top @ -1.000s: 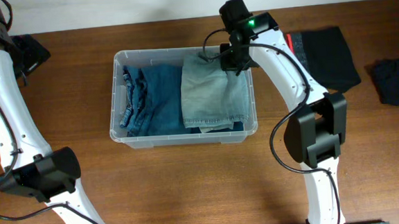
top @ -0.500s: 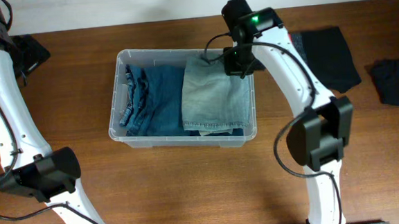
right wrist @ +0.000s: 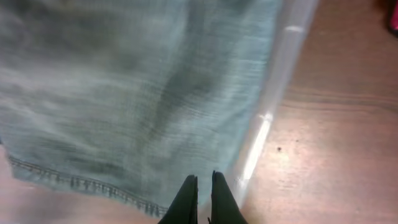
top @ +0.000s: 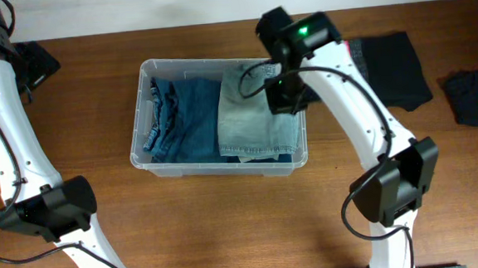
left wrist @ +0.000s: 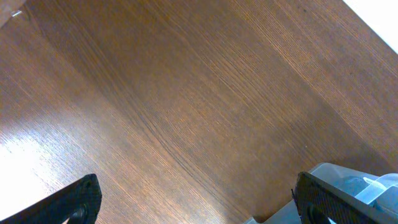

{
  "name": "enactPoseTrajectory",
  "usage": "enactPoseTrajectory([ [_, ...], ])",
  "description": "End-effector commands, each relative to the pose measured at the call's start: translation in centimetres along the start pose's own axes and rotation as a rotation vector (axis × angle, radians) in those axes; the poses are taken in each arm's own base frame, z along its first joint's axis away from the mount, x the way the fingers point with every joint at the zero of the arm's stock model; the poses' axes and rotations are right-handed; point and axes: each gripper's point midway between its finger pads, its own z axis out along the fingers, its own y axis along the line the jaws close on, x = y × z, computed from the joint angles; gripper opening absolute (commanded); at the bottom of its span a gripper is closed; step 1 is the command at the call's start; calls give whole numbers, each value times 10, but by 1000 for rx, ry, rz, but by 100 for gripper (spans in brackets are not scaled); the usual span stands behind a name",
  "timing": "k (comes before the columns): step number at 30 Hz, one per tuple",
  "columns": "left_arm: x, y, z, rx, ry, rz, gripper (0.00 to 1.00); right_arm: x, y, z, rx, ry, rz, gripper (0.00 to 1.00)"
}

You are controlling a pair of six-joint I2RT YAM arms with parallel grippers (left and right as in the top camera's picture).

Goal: Pack container
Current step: 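Press the grey jeans flat along the container's right side, then raise the right gripper and move it right out of the container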

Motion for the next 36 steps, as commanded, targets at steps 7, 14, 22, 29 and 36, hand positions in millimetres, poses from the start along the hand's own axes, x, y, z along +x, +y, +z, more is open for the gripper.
enactPoseTrajectory([
  [7, -1, 3, -6, -1, -10, -10, 99, 10, -5, 67, 21, 70, 37, 4],
  [14, -1, 3, -6, -1, -10, -10, 99, -5, -14, 83, 12, 23, 67, 4],
  [22, -1, 3, -6, -1, -10, -10, 99, -27, -66, 83, -10, -11, 118, 4],
  [29, -1, 3, -6, -1, -10, -10, 99, -23, -54, 80, -188, 30, 72, 4],
  [36, -1, 3, -6, 0, -10, -10, 99, -29, -38, 76, -196, -3, 33, 4],
])
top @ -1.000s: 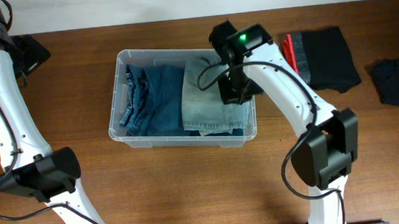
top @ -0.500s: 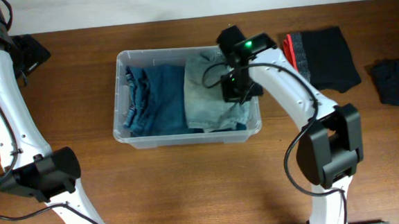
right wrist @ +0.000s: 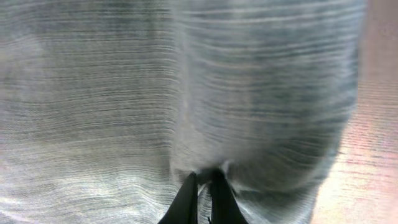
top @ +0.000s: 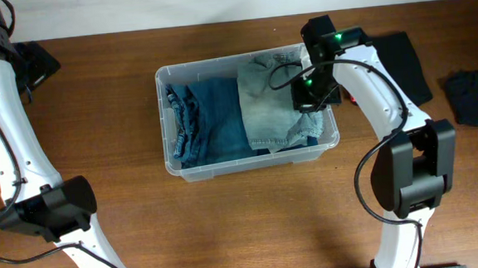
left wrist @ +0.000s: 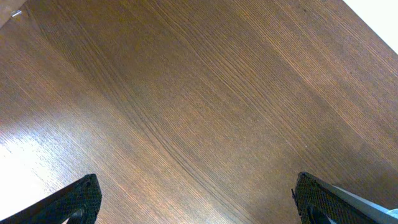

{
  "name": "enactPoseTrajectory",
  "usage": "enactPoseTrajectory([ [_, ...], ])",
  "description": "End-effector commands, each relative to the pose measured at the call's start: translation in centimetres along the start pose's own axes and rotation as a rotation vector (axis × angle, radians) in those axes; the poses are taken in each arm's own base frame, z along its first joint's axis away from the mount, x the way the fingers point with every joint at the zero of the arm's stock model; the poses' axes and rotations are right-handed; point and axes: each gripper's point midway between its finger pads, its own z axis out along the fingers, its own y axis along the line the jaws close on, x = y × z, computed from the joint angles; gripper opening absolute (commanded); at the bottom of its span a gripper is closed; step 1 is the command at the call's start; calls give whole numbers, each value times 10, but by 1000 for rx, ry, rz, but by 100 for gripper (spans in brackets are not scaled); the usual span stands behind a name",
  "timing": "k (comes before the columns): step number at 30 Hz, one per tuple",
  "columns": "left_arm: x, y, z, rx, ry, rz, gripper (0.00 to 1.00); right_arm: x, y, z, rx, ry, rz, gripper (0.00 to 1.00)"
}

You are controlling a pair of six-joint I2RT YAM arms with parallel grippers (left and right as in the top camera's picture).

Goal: Pack container
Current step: 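Raise the right gripper and move it right out of the container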

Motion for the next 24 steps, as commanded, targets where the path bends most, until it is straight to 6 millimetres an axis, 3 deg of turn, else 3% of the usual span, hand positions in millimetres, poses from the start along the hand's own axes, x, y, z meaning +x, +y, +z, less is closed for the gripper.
enactPoseTrajectory([
  [1, -1, 3, -6, -1, -10, -10, 99, 4, 12, 8, -8, 18, -41, 4],
  [6, -1, 3, -6, -1, -10, -10, 99, 0, 23, -8, -10, -31, -71, 4],
  [11, -1, 3, -6, -1, -10, -10, 99, -19, 30, -62, -8, -187, -93, 10],
  [12, -1, 3, -6, -1, -10, -10, 99, -22, 29, -75, 3, -221, -91, 15],
  [13, -1, 3, -6, -1, -10, -10, 99, -25, 26, -87, 15, -252, -88, 27],
  [14, -1, 3, -6, -1, -10, -10, 99, -27, 22, -99, 32, -282, -83, 50],
  [15, -1, 3, -6, -1, -10, -10, 99, -29, 14, -112, 62, -314, -71, 64],
  [19, -1, 3, -6, -1, -9, -10, 99, -28, -23, -137, 162, -350, -30, 71],
  [24, -1, 3, -6, -1, -10, -10, 99, -15, -47, -124, 139, -235, -99, 71],
])
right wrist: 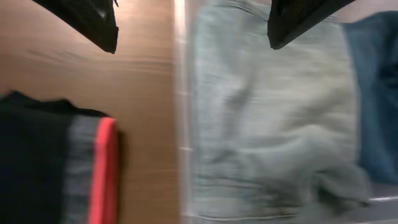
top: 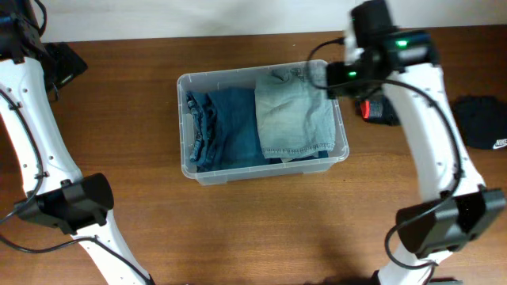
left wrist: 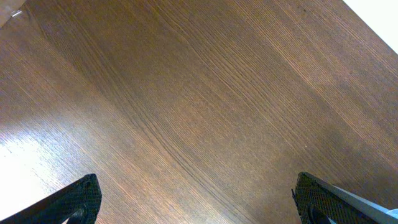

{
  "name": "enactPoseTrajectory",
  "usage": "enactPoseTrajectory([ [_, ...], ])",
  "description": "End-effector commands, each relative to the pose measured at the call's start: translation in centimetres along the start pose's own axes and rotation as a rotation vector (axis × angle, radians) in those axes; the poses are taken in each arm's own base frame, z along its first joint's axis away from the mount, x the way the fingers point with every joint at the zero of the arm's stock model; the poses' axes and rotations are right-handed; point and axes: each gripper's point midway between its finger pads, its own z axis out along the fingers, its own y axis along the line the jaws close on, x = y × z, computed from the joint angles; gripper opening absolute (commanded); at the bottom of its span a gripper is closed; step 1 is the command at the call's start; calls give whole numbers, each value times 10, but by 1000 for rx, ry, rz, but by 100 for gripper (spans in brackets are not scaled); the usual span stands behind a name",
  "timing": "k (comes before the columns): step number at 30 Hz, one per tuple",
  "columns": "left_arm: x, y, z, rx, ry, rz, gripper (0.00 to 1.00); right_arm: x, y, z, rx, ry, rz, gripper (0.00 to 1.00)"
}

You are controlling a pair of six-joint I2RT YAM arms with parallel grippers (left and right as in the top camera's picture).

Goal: Pack container
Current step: 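Raise the right gripper and move it right out of the container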

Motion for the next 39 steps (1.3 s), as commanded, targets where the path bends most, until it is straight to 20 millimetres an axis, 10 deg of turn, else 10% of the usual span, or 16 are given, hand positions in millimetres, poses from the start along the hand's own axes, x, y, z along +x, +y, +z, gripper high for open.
enactPoseTrajectory([
  [1, -1, 3, -6, -1, -10, -10, 99, 10, -14, 15, -8, 74, -79, 70],
  [39, -1, 3, -6, -1, -10, -10, 99, 77, -1, 92, -149, 286, -181, 26],
])
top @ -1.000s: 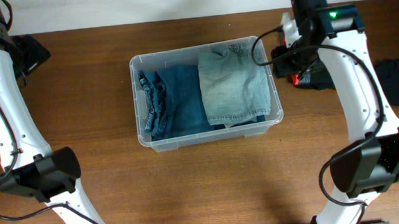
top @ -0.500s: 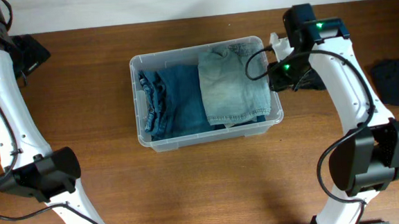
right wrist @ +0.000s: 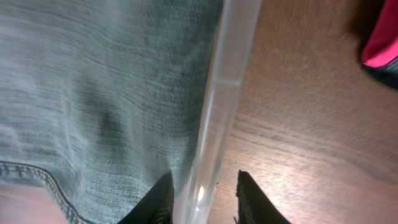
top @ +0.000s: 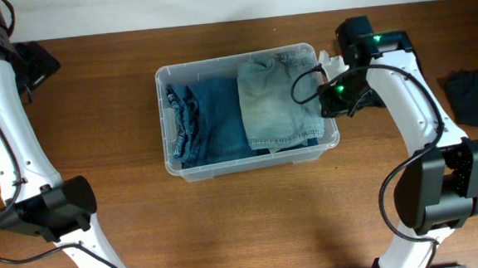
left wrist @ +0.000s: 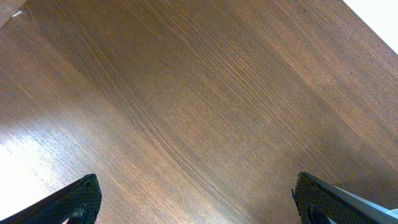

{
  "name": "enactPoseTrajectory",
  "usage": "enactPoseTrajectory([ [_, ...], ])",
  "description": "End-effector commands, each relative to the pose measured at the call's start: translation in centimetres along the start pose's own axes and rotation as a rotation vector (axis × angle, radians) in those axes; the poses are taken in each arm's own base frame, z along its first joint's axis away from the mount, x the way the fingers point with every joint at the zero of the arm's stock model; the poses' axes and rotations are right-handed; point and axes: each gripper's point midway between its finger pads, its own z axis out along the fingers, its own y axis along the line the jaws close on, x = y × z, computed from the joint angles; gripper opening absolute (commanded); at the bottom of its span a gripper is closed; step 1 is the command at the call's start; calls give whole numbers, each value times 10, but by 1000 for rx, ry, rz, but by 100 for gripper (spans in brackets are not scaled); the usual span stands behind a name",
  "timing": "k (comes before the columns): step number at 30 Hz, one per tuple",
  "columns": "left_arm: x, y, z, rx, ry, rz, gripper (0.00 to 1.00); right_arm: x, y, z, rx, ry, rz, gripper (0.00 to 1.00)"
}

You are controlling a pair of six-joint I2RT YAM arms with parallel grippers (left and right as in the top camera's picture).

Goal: Pack container
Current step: 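Raise the right gripper and move it right out of the container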

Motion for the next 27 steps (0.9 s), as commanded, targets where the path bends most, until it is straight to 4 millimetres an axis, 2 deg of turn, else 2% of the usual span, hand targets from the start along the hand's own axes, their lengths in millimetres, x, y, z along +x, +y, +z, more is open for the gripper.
enactPoseTrajectory([
  [1, -1, 3, -6, -1, -10, -10, 99, 2, 4, 6, -19, 9, 27, 23],
  [6, -1, 3, -6, -1, -10, -10, 99, 0, 5, 6, -22, 5, 52, 21],
  [13, -1, 3, -6, -1, -10, -10, 99, 0, 8, 6, -42, 5, 176, 10],
  [27, -1, 3, -6, -1, -10, -10, 99, -10, 46, 11, -74, -10, 263, 4],
])
